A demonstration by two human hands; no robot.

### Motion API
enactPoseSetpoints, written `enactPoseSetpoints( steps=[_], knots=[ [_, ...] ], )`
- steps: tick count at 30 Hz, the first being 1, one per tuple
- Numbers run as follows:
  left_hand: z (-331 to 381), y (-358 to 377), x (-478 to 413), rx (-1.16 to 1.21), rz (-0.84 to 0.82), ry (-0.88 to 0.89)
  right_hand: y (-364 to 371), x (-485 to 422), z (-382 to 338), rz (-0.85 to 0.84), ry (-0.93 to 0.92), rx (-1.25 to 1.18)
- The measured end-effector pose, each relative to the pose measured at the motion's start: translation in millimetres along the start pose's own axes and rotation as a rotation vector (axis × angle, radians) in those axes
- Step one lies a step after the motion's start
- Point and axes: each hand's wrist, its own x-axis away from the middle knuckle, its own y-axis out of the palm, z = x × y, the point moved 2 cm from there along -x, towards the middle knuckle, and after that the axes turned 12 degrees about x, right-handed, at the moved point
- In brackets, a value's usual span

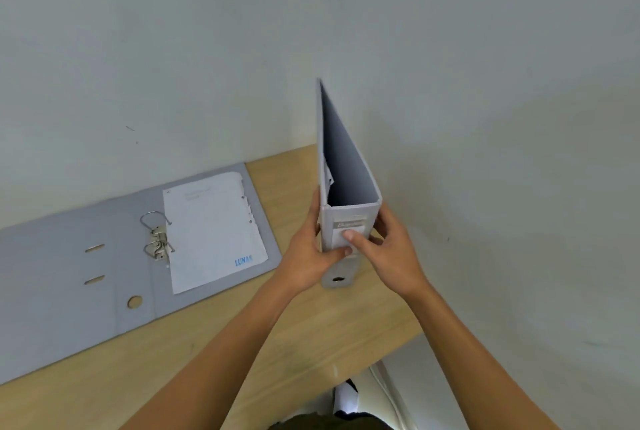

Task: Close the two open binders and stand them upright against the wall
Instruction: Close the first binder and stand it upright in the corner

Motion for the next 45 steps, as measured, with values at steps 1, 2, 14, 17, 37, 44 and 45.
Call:
enactPoseSetpoints(
  steps=[1,2,14,17,37,44,45],
  knots=[
    [-0.6,1.8,-8.2,-0.019,-0.024,-0.010,-4.2,-4.1,4.1,0.011,0.018,-0.012],
    [-2.5,3.7,-16.9,-0.038,-0.047,-0.020,-8.3,-8.3,7.0,0.014,0.033,-0.016],
    [-6.0,33.1,-101.2,-0.086,-0.064,-0.024,-36.9,-68.7,47.4,0.106,0.212,0.113],
    [-5.8,34.4,-121.4,-0.099,-0.048,-0.016,-32.6,-79.8,56.5,0.130,0.316,-0.050],
    [7.2,30.1,-192.2,-0.226,0.168,-0.062,-33.5,-135.9,50.7,0.057,0.579,-0.678],
    [11.2,28.1,-181.9,-0.262,0.215,-0.096,-32.9,-131.5,46.4,0.026,0.540,-0.626],
    [12.6,26.8,-179.9,-0.268,0.214,-0.107,-33.6,-131.1,45.5,0.021,0.531,-0.596]
  ],
)
